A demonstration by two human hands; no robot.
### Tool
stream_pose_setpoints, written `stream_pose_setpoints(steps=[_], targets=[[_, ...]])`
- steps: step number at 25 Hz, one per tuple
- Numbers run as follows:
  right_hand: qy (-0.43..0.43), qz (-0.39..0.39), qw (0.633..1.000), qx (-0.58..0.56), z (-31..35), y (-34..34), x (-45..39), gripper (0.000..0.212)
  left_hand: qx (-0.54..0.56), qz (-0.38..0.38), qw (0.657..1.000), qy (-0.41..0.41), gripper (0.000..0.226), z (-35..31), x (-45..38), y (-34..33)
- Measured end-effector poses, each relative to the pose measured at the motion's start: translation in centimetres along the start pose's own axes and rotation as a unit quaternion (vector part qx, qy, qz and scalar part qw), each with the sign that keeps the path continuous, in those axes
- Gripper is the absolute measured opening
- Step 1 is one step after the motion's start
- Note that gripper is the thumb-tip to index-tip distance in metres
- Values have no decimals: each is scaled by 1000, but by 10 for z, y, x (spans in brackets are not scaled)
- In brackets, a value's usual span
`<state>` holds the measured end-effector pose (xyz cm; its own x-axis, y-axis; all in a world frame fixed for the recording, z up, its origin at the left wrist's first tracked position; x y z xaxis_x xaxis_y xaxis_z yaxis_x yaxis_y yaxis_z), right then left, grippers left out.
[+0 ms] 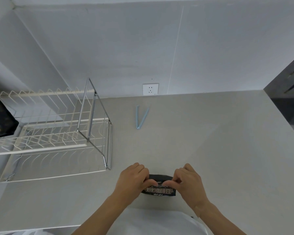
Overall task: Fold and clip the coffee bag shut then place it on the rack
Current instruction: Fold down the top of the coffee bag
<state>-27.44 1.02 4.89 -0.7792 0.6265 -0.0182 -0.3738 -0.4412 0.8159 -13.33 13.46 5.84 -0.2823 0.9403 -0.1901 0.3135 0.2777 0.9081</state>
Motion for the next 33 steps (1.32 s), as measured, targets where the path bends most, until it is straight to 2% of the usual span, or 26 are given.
stream_pose_setpoints(steps=[5,6,10,15,19,21,23,26,27,31,33], targets=[[-29,39,993,-104,-12,4,-1,17,136,47,988,64,6,23,9,-1],[-37,41,991,-124,-14,4,0,15,147,60,984,75,4,27,11,-1],[-108,89,961,-239,-26,-6,3,21,224,84,960,144,13,33,12,-2],[-141,143,946,-255,-30,-27,2,27,333,73,904,257,31,47,14,-2],[-178,144,933,-277,-35,-36,-2,29,385,101,860,318,18,58,9,-10],[-196,141,928,-283,-40,-38,-3,35,413,99,830,363,20,69,8,-16],[-199,148,927,-281,-43,-39,-4,37,405,88,814,406,26,84,3,-25],[-211,163,922,-282,-46,-42,-6,36,345,104,830,426,14,107,-22,-46],[-212,165,921,-282,-47,-42,-7,36,310,113,845,422,19,114,-35,-52],[-212,174,920,-279,-48,-43,-8,37,121,171,901,381,57,144,-94,-68],[-211,175,920,-280,-49,-44,-8,36,28,213,913,347,72,156,-120,-75]])
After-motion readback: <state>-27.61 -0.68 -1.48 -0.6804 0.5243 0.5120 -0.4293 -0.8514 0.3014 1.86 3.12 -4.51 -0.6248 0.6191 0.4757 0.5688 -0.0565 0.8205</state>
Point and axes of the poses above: each hand's wrist, its own x-axis away from the middle knuckle, its own y-axis out of the back of the hand, z = x × y, the point moved 5 cm from there along -x, towards the middle knuckle, and after that the axes turned 1 degree about -y, right-handed, at the moved point
